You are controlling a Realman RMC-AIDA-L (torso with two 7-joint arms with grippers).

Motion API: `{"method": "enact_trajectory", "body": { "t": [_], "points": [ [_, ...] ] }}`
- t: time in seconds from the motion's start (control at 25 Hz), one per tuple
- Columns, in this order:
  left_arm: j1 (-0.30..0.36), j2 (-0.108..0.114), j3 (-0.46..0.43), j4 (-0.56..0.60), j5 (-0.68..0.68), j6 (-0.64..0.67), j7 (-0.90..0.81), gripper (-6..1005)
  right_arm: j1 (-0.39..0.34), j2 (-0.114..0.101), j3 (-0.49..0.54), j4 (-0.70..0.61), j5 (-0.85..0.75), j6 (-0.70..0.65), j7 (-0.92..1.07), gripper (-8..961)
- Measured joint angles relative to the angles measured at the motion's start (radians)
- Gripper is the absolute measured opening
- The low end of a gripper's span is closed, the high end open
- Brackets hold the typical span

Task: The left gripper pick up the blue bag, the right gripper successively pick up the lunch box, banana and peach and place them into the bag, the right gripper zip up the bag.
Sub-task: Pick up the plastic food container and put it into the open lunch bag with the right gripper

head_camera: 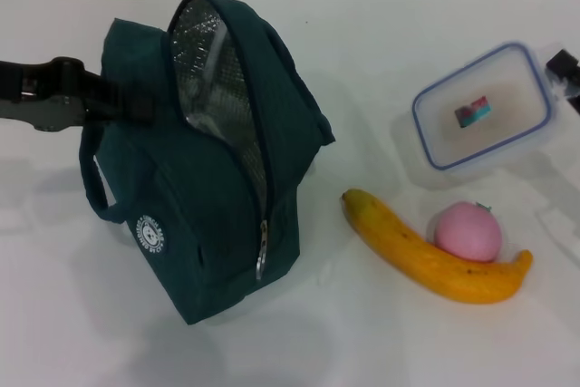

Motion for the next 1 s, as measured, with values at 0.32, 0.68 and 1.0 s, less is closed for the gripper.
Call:
{"method": "enact_trajectory", "body": {
  "t": [0.32, 0.68, 1.0],
  "points": [
    [0.0, -0.007, 0.004, 0.0, -0.009, 0.015, -0.001, 54, -0.002, -0.003, 0.0, 0.0, 0.067, -0.114, 0.008, 95],
    [-0.014, -0.019, 0.038, 0.0, -0.019, 0.017, -0.006, 54, 0.07, 0.003, -0.008, 0.001, 0.113, -0.273, 0.047, 95],
    [-0.041, -0.039, 0.084, -0.015, -0.026, 0.015, -0.006, 54, 0.221, 0.016, -0.015, 0.035, 0.107, -0.391, 0.056, 95]
  ]
}}
